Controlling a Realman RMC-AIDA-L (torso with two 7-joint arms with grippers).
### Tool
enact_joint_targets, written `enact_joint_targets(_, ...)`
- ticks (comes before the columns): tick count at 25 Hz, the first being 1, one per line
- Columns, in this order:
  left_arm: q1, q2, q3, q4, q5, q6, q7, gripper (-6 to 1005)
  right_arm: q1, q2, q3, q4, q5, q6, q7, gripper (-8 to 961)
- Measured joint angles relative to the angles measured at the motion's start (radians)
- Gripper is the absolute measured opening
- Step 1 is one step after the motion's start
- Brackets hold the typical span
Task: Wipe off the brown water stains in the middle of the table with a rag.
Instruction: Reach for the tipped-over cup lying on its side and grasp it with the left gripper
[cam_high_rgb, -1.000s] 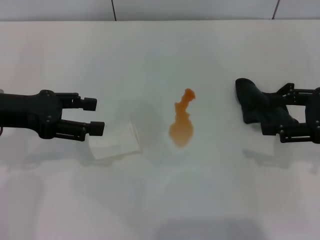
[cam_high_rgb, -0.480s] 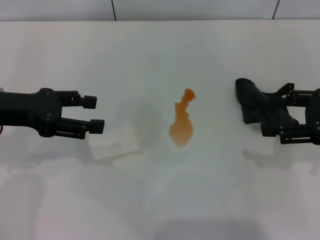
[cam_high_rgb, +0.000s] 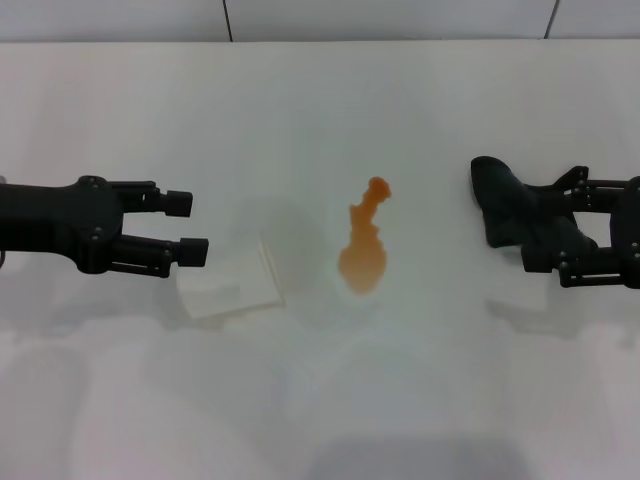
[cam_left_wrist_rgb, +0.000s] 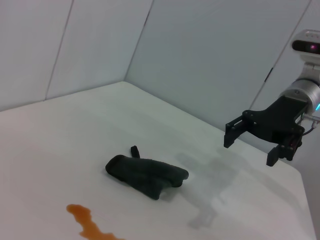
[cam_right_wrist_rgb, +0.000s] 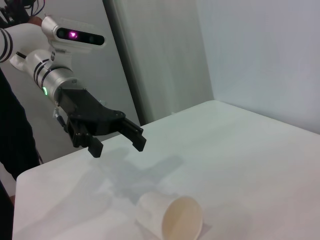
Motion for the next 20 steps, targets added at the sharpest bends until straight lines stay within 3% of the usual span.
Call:
enact_joint_targets(15,0.000,0.001,0.000,-0.003,-0.010,0.001,-0.009,878,0.002,0.002,-0.006,0.003,0.000,0.000,0.002,770)
enact_joint_targets(20,-0.004,0.010,0.001,-0.032,0.012,-0.005,-0.031,878,0.002,0.002,-0.011,0.011,0.001,0.001,0.002,771)
